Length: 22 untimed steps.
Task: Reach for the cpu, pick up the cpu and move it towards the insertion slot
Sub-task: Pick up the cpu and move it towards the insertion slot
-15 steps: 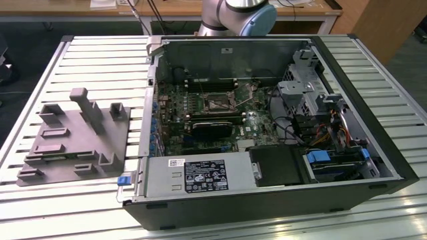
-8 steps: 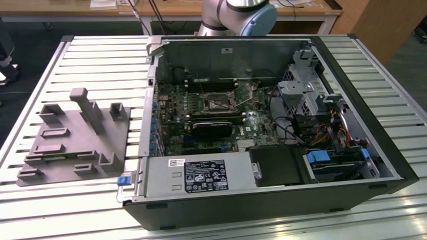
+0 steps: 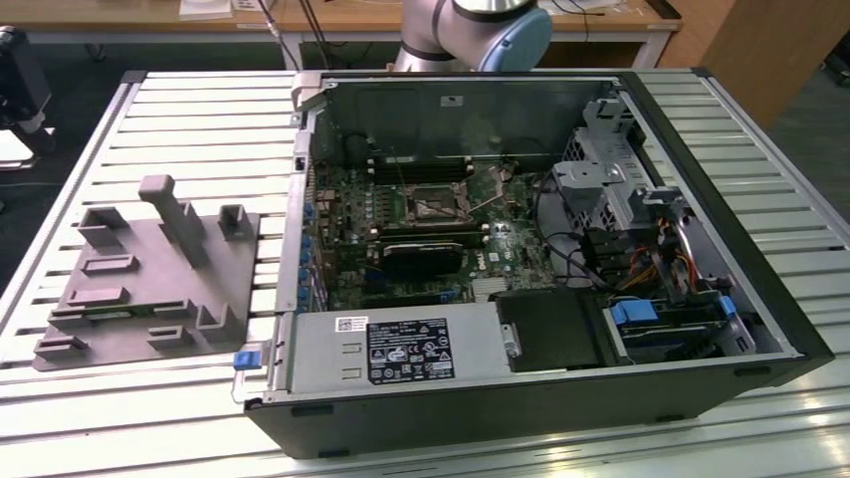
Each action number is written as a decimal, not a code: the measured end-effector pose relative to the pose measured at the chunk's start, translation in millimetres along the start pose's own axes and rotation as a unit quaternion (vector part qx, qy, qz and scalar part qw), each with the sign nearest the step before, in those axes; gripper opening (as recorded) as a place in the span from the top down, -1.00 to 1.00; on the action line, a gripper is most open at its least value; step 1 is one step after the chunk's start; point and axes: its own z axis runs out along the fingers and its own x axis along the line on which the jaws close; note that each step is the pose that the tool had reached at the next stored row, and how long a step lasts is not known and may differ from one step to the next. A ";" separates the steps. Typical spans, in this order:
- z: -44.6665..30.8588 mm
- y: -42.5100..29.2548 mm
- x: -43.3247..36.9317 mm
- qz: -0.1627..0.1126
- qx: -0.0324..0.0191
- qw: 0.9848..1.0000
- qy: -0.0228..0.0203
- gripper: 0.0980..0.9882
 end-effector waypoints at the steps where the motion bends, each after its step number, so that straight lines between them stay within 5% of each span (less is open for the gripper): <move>1: 0.1 0.0 -2.2 0.000 0.000 1.000 0.000 0.00; 22: 2.8 -0.9 -51.3 0.000 0.000 1.000 0.000 0.00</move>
